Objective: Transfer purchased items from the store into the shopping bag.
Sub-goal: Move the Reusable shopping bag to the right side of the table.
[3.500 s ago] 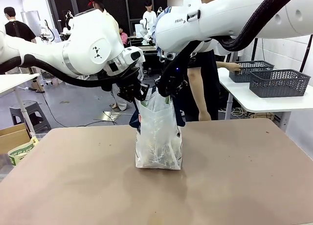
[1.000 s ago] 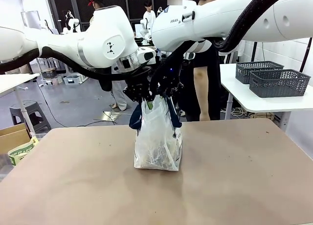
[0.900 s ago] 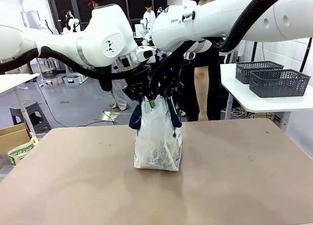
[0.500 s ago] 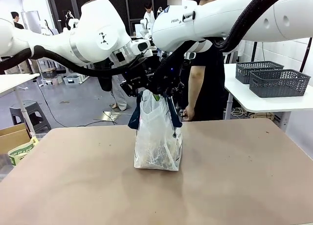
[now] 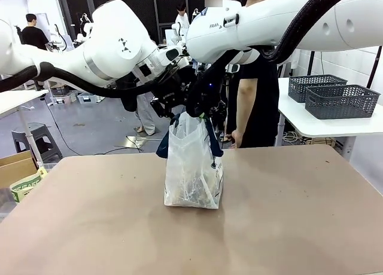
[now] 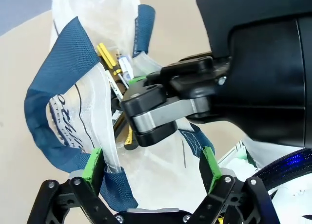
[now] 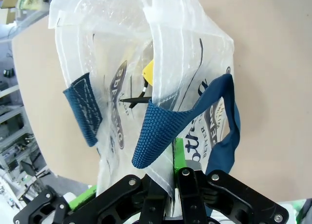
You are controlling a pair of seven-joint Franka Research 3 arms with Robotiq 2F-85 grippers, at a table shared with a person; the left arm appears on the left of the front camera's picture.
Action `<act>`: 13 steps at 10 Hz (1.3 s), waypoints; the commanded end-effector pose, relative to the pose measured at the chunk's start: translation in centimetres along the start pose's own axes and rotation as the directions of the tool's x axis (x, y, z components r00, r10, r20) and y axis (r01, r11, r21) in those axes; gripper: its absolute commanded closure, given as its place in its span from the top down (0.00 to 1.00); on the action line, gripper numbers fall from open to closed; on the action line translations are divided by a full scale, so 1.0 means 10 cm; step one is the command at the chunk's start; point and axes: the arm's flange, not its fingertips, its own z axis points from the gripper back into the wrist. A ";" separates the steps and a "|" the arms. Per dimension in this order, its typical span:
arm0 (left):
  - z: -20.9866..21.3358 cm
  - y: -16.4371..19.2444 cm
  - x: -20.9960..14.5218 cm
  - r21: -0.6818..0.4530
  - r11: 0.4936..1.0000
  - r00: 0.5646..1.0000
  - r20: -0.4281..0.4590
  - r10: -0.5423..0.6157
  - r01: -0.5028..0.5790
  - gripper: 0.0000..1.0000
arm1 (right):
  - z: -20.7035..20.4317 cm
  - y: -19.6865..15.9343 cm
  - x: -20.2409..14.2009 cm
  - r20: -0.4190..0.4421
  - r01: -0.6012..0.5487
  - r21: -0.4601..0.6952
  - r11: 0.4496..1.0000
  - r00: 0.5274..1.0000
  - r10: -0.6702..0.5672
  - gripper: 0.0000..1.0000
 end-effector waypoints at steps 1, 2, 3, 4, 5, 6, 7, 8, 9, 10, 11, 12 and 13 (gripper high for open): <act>-0.05 0.03 -0.07 -0.056 0.998 1.000 0.014 -0.025 0.026 1.00 | 0.00 0.02 0.04 -0.005 0.003 0.015 1.000 1.000 -0.003 0.00; -0.05 0.02 -0.08 -0.072 0.997 0.999 0.019 -0.030 0.031 1.00 | 0.00 0.02 0.03 -0.005 0.004 0.016 1.000 1.000 -0.004 0.00; -0.03 0.02 -0.09 -0.074 0.997 0.999 0.032 -0.026 0.028 1.00 | 0.00 0.02 0.03 -0.004 0.004 0.015 1.000 1.000 -0.003 0.00; -0.01 0.02 -0.10 -0.075 0.997 0.999 0.039 -0.024 0.027 1.00 | -0.01 0.02 0.03 -0.005 0.003 0.015 1.000 1.000 -0.003 0.00; 0.00 0.02 -0.10 -0.081 0.996 0.999 0.047 -0.024 0.028 1.00 | -0.01 0.02 0.03 -0.006 0.004 0.016 1.000 1.000 -0.003 0.00; 0.01 0.02 -0.11 -0.085 0.996 0.998 0.054 -0.022 0.026 1.00 | -0.02 0.03 0.04 -0.008 0.004 0.014 1.000 1.000 -0.004 0.00; 0.01 0.01 -0.11 -0.086 0.996 0.998 0.055 -0.028 0.032 1.00 | -0.02 0.03 0.04 -0.010 0.004 0.012 1.000 1.000 -0.004 0.00; -0.01 0.00 -0.12 -0.080 0.996 0.998 0.040 -0.041 0.044 1.00 | -0.02 0.04 0.04 -0.010 0.003 0.009 1.000 1.000 -0.003 0.00; -0.05 -0.02 -0.13 -0.057 0.997 0.999 0.020 -0.048 0.049 1.00 | -0.03 0.04 0.03 -0.009 0.002 0.008 1.000 1.000 -0.002 0.00; -0.08 -0.04 -0.13 -0.040 0.998 0.999 0.009 -0.048 0.048 1.00 | -0.04 0.05 0.03 -0.011 0.000 0.008 1.000 1.000 0.000 0.00; -0.11 -0.05 -0.14 -0.016 0.999 0.999 -0.001 -0.047 0.047 1.00 | -0.04 0.05 0.04 -0.013 -0.001 0.010 1.000 1.000 0.002 0.00; -0.12 -0.06 -0.14 0.011 0.999 0.999 -0.001 -0.048 0.048 1.00 | -0.05 0.05 0.04 -0.013 -0.002 0.010 1.000 1.000 0.002 0.00; -0.12 -0.09 -0.15 0.041 0.998 0.999 0.005 -0.050 0.050 1.00 | -0.04 0.05 0.04 -0.013 -0.001 0.010 1.000 1.000 0.001 0.00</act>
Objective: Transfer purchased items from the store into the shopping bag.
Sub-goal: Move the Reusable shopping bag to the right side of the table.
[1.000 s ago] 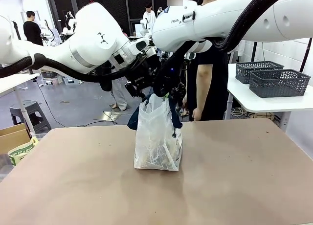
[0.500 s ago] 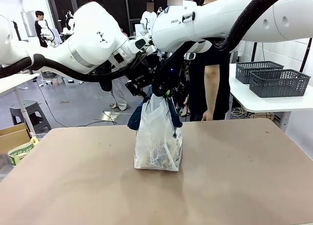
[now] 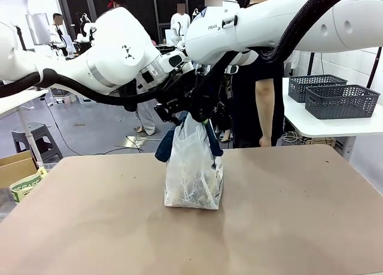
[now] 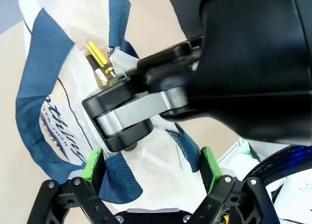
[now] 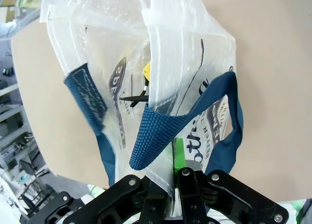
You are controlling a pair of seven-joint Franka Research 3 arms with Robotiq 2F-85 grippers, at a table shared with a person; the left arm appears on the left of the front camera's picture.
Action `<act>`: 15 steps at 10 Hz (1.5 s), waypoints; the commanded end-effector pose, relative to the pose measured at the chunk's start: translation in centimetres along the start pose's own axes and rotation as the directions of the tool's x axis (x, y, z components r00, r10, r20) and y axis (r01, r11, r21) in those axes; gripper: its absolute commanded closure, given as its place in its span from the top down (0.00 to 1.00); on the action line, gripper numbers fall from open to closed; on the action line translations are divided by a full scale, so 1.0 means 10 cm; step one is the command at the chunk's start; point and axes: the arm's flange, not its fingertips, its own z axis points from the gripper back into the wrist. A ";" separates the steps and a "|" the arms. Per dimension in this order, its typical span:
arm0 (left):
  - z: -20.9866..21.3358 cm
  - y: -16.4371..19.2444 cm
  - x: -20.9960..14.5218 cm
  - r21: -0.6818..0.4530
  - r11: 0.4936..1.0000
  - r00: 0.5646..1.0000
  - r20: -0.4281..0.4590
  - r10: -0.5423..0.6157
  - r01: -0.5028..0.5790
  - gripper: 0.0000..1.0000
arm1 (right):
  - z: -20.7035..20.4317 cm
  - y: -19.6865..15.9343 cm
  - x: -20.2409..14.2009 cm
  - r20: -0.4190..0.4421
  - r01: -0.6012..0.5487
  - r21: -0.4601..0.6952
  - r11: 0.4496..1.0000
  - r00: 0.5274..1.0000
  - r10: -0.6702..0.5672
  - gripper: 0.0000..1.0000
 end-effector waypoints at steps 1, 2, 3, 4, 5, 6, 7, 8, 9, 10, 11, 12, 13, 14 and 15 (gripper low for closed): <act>0.00 -0.08 -0.06 0.069 0.998 1.000 0.007 -0.005 0.004 1.00 | -0.01 0.03 0.05 -0.007 0.003 0.011 1.000 1.000 -0.003 0.00; -0.01 -0.12 -0.08 0.094 0.996 1.000 0.001 -0.008 0.008 1.00 | -0.01 0.03 0.06 -0.009 0.002 0.013 1.000 1.000 -0.001 0.00; -0.03 -0.14 -0.10 0.111 0.994 1.000 -0.005 -0.009 0.009 1.00 | -0.01 0.03 0.06 -0.011 0.001 0.014 1.000 1.000 -0.001 0.00; -0.04 -0.15 -0.13 0.139 0.990 1.000 -0.006 -0.006 0.007 1.00 | -0.01 0.03 0.07 -0.011 0.000 0.013 1.000 1.000 0.000 0.00; -0.06 -0.17 -0.15 0.150 0.989 1.000 -0.003 -0.005 0.005 1.00 | -0.01 0.03 0.07 -0.010 0.000 0.011 1.000 1.000 0.000 0.00; -0.06 -0.17 -0.17 0.158 0.987 1.000 0.002 -0.001 0.001 1.00 | 0.00 0.02 0.07 -0.010 0.000 0.011 1.000 1.000 0.000 0.00; -0.06 -0.17 -0.21 0.175 0.985 1.000 0.014 0.005 -0.007 1.00 | 0.00 0.03 0.07 -0.010 0.000 0.011 1.000 1.000 0.000 0.00; -0.06 -0.18 -0.22 0.178 0.984 1.000 0.028 0.005 -0.010 1.00 | 0.00 0.03 0.08 -0.011 -0.001 0.011 1.000 1.000 0.001 0.00; -0.07 -0.18 -0.23 0.199 0.980 0.999 0.036 0.013 -0.020 1.00 | 0.00 0.03 0.07 -0.012 0.000 0.010 1.000 1.000 0.001 0.00; -0.07 -0.17 -0.25 0.203 0.979 0.999 0.043 0.023 -0.031 1.00 | -0.01 0.04 0.08 -0.014 -0.001 0.009 1.000 1.000 0.001 0.00; -0.08 -0.15 -0.28 0.206 0.977 0.998 0.058 0.037 -0.048 1.00 | -0.01 0.04 0.09 -0.017 -0.001 0.008 1.000 1.000 0.001 0.00; -0.09 -0.14 -0.30 0.210 0.976 0.997 0.065 0.047 -0.060 1.00 | -0.01 0.04 0.09 -0.019 0.000 0.006 1.000 1.000 0.000 0.00; -0.09 -0.13 -0.32 0.210 0.975 0.996 0.078 0.053 -0.068 1.00 | -0.01 0.05 0.09 -0.021 0.000 0.006 1.000 1.000 0.000 0.00; -0.08 -0.12 -0.34 0.224 0.972 0.994 0.096 0.050 -0.070 1.00 | -0.02 0.05 0.09 -0.022 0.000 0.005 1.000 1.000 0.000 0.00; -0.06 -0.11 -0.34 0.223 0.972 0.992 0.117 0.049 -0.074 0.80 | -0.02 0.06 0.10 -0.022 0.000 0.004 1.000 1.000 0.000 0.00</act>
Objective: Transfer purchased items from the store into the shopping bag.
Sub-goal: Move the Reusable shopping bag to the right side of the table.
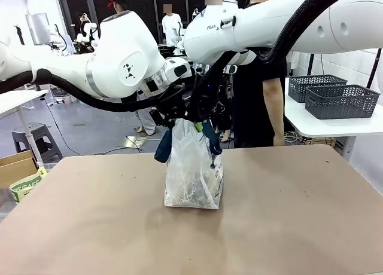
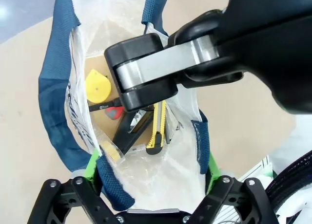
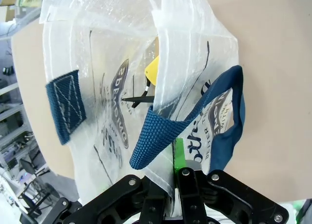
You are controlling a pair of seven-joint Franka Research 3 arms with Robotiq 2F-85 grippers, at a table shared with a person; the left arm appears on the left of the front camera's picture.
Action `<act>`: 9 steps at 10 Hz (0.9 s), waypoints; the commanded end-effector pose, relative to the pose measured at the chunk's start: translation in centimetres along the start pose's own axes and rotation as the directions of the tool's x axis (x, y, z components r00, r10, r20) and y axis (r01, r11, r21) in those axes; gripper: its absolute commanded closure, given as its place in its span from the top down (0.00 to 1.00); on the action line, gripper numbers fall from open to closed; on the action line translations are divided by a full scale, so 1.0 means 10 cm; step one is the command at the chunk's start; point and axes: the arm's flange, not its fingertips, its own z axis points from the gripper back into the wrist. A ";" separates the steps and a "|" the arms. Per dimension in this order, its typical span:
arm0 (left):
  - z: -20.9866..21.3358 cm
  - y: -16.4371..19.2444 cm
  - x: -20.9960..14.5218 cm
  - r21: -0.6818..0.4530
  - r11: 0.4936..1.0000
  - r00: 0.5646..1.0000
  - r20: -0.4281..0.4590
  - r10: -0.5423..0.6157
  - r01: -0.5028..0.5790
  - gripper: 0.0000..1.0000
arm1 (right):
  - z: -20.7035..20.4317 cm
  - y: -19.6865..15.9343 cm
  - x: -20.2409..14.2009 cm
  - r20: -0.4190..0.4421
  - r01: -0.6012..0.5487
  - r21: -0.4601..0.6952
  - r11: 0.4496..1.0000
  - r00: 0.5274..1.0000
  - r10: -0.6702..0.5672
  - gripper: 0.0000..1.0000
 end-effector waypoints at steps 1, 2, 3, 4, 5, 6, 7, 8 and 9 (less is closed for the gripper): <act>0.03 0.01 -0.09 0.042 0.999 0.999 0.046 0.017 -0.019 0.60 | 0.00 0.03 0.05 -0.014 0.002 0.003 1.000 1.000 -0.002 0.00; 0.04 0.01 -0.09 0.042 0.999 0.999 0.051 0.018 -0.020 0.40 | 0.00 0.03 0.05 -0.015 0.003 0.003 1.000 1.000 -0.003 0.00; 0.03 0.02 -0.10 0.042 0.999 0.999 0.050 0.015 -0.018 0.20 | 0.01 0.03 0.05 -0.015 0.003 0.003 1.000 1.000 -0.003 0.00; 0.03 0.02 -0.10 0.036 0.999 0.999 0.042 0.015 -0.016 0.00 | 0.01 0.03 0.05 -0.015 0.002 0.003 1.000 1.000 -0.002 0.00; 0.04 0.02 -0.10 0.035 0.999 0.999 0.041 0.016 -0.017 0.00 | 0.00 0.03 0.05 -0.015 0.001 0.004 1.000 1.000 -0.001 0.00; 0.05 0.02 -0.10 0.039 0.999 0.999 0.045 0.018 -0.020 0.00 | 0.01 0.03 0.04 -0.015 0.001 0.004 1.000 1.000 -0.001 0.00; 0.05 0.02 -0.10 0.042 0.999 0.999 0.050 0.020 -0.022 0.00 | 0.01 0.03 0.04 -0.013 0.001 0.006 1.000 1.000 -0.001 0.00; 0.07 0.03 -0.10 0.038 0.999 0.998 0.057 0.025 -0.027 0.00 | 0.01 0.02 0.04 -0.015 0.001 0.014 1.000 1.000 -0.001 0.00; 0.07 0.03 -0.11 0.035 0.999 0.998 0.061 0.027 -0.029 0.00 | 0.01 0.01 0.05 -0.019 -0.002 0.019 1.000 1.000 0.002 0.00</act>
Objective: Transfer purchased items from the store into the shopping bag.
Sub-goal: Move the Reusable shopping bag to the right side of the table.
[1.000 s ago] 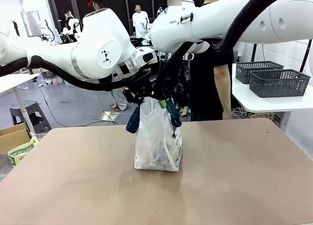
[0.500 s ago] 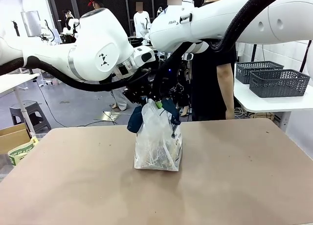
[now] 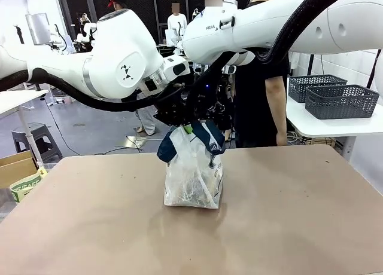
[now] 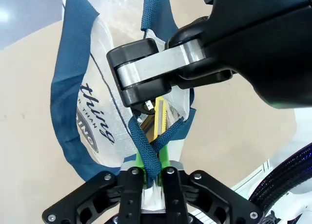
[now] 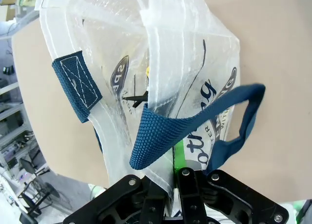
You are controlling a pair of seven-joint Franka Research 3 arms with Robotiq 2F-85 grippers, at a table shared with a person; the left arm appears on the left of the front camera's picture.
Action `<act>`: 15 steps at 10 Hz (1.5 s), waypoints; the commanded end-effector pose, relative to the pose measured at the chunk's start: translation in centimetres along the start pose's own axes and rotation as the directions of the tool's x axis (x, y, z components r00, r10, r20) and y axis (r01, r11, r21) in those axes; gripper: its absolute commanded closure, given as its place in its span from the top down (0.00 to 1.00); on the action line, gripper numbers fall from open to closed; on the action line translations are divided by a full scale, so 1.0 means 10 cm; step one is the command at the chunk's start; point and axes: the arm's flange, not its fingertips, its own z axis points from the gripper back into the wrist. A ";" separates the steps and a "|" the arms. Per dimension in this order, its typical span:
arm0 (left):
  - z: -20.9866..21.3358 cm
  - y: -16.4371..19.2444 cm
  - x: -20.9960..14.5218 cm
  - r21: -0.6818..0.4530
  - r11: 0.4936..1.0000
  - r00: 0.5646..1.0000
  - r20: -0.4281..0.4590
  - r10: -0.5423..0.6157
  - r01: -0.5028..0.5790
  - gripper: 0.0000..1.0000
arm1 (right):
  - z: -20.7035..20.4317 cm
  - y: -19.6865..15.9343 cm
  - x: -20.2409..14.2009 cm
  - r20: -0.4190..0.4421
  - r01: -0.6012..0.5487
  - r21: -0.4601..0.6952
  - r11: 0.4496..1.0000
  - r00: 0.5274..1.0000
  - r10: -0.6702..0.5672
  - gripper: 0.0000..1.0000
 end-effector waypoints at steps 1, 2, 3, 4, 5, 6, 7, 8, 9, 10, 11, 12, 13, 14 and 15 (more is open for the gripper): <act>0.02 0.04 -0.08 0.023 0.999 0.999 0.032 0.027 -0.027 0.00 | 0.03 -0.01 0.05 -0.020 -0.002 0.022 1.000 1.000 0.003 0.00; 0.02 0.04 -0.08 0.020 0.999 0.999 0.030 0.024 -0.025 0.00 | 0.03 -0.01 0.05 -0.020 -0.008 0.029 1.000 1.000 0.009 0.00; 0.03 0.03 -0.08 0.021 1.000 0.999 0.032 0.021 -0.022 0.00 | 0.04 -0.02 0.05 -0.018 -0.027 0.043 0.999 0.999 0.028 0.00; 0.04 0.03 -0.08 0.027 0.999 0.999 0.035 0.021 -0.022 0.00 | 0.04 -0.03 0.06 -0.009 -0.052 0.050 0.997 0.999 0.053 0.00; 0.05 0.03 -0.08 0.054 0.998 0.998 0.055 0.025 -0.028 0.00 | 0.00 0.00 0.00 -0.002 -0.006 0.007 1.000 1.000 0.006 0.00; 0.01 0.00 -0.01 0.001 1.000 1.000 0.002 0.005 -0.005 0.00 | 0.00 0.00 0.00 -0.002 -0.006 0.007 1.000 1.000 0.006 0.00; 0.01 0.00 -0.01 0.001 1.000 1.000 0.002 0.005 -0.005 0.00 | 0.00 0.00 0.00 -0.002 -0.006 0.007 1.000 1.000 0.006 0.00; 0.01 0.00 -0.01 0.001 1.000 1.000 0.002 0.005 -0.005 0.00 | 0.00 0.00 0.00 -0.002 -0.006 0.007 1.000 1.000 0.006 0.00; 0.01 0.00 -0.01 0.001 1.000 1.000 0.002 0.005 -0.005 0.00 | -0.01 0.00 0.01 -0.005 -0.019 0.012 1.000 1.000 0.019 0.00; 0.01 0.00 -0.01 0.001 1.000 1.000 0.002 0.005 -0.005 0.00 | 0.01 -0.05 0.01 0.016 -0.037 0.040 0.999 0.999 0.036 0.18; 0.01 0.00 -0.01 0.001 1.000 1.000 0.002 0.005 -0.005 0.00 | 0.04 -0.10 0.01 0.023 -0.038 0.059 0.998 0.999 0.036 0.37; 0.01 0.00 -0.01 0.001 1.000 1.000 0.002 0.005 -0.005 0.00 | 0.10 -0.17 0.00 0.036 -0.040 0.081 0.996 0.999 0.037 0.55; 0.01 0.00 -0.01 0.001 1.000 1.000 0.002 0.005 -0.005 0.00 | 0.16 -0.24 -0.02 0.055 -0.040 0.102 0.994 0.998 0.034 0.74; 0.01 0.00 -0.01 0.001 1.000 1.000 0.002 0.005 -0.005 0.00 | 0.21 -0.31 -0.05 0.067 -0.037 0.125 0.991 0.997 0.029 0.92; 0.01 0.00 -0.01 0.001 1.000 1.000 0.002 0.005 -0.005 0.00 | 0.26 -0.39 -0.07 0.067 -0.031 0.149 0.988 0.998 0.022 1.00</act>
